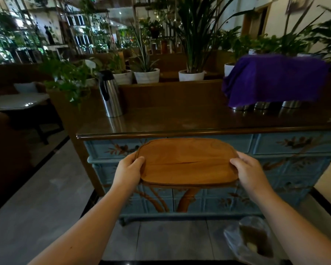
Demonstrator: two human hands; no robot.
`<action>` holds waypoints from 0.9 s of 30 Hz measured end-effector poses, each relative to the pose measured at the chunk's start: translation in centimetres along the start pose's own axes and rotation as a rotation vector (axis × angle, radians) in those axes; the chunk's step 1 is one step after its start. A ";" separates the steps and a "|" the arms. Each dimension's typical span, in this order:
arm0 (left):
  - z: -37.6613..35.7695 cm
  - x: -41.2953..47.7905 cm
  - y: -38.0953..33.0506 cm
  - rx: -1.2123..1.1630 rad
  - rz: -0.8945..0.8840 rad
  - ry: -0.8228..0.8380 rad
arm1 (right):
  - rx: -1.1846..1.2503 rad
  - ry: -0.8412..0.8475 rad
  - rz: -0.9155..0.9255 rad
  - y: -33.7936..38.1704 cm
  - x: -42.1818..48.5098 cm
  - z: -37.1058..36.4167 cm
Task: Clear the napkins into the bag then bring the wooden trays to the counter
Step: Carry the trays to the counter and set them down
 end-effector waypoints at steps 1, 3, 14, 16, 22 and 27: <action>0.0 1.3 0.0 0.006 0.004 0.004 | -0.001 0.003 -0.004 0.1 1.2 -0.6; 0.1 4.0 0.1 0.023 0.006 0.015 | 0.010 0.027 0.001 0.2 3.4 -1.8; -1.7 19.0 0.0 0.097 0.018 -0.029 | 0.027 0.094 -0.013 -2.2 19.2 -6.9; -2.5 22.2 -0.1 0.120 0.021 -0.032 | 0.019 0.115 -0.007 -2.6 22.8 -7.7; -5.0 31.7 -0.4 0.167 0.044 -0.111 | -0.063 0.188 0.014 -3.3 33.8 -9.5; -6.6 37.8 0.4 0.184 0.102 -0.109 | -0.257 0.288 -0.004 -3.8 41.3 -11.1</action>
Point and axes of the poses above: each hand's wrist, its own x-axis towards the middle knuckle, its own z-axis out of the back of the hand, y = z × x, the point moved 2 cm from there along x, towards the middle knuckle, and after that the axes turned 3 degrees about -x, right-handed, at the moved point
